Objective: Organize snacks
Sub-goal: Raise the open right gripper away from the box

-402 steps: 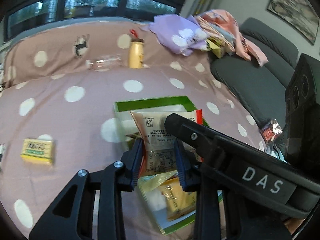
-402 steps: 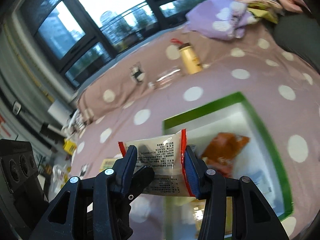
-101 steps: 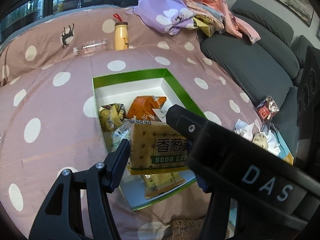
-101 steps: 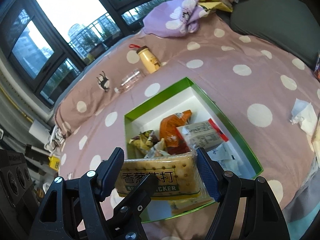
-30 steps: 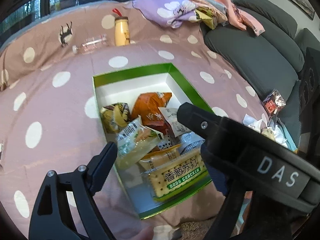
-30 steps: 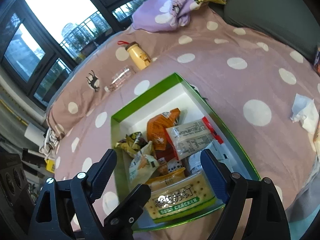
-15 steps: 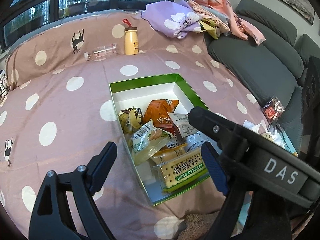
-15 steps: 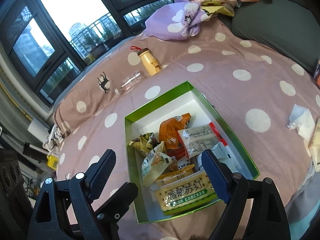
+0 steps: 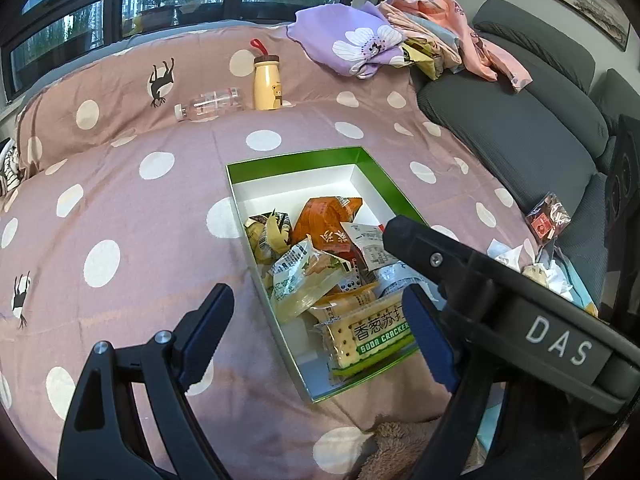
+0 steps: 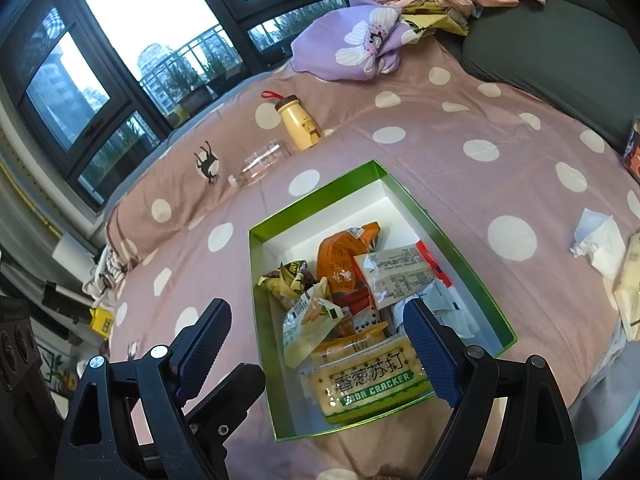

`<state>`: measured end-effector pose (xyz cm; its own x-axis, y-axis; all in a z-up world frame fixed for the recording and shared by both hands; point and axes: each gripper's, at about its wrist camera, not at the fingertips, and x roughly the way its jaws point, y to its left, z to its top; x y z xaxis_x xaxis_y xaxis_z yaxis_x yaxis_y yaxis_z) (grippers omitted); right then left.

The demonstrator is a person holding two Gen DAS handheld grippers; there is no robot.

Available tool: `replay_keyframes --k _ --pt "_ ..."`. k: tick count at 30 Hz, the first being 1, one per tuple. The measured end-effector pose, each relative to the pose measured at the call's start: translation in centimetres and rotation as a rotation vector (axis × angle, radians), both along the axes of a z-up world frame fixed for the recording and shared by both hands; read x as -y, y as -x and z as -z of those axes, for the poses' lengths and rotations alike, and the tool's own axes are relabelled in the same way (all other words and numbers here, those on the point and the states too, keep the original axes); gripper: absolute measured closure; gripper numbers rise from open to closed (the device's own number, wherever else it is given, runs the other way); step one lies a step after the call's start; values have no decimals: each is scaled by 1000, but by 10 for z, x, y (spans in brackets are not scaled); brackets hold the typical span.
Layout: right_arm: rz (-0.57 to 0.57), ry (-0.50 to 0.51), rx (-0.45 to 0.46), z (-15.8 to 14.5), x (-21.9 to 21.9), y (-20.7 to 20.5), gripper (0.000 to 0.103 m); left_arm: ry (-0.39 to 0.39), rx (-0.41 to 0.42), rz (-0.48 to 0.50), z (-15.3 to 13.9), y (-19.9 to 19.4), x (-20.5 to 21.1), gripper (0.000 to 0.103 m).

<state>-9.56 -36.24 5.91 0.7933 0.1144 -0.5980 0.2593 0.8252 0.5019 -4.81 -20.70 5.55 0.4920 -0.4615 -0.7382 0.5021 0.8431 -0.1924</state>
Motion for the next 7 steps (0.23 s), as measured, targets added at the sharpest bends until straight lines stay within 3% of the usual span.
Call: replay_keyframes --k 7 --pt "0 1 0 0 -1 0 15 2 -3 -2 0 2 -2 17"
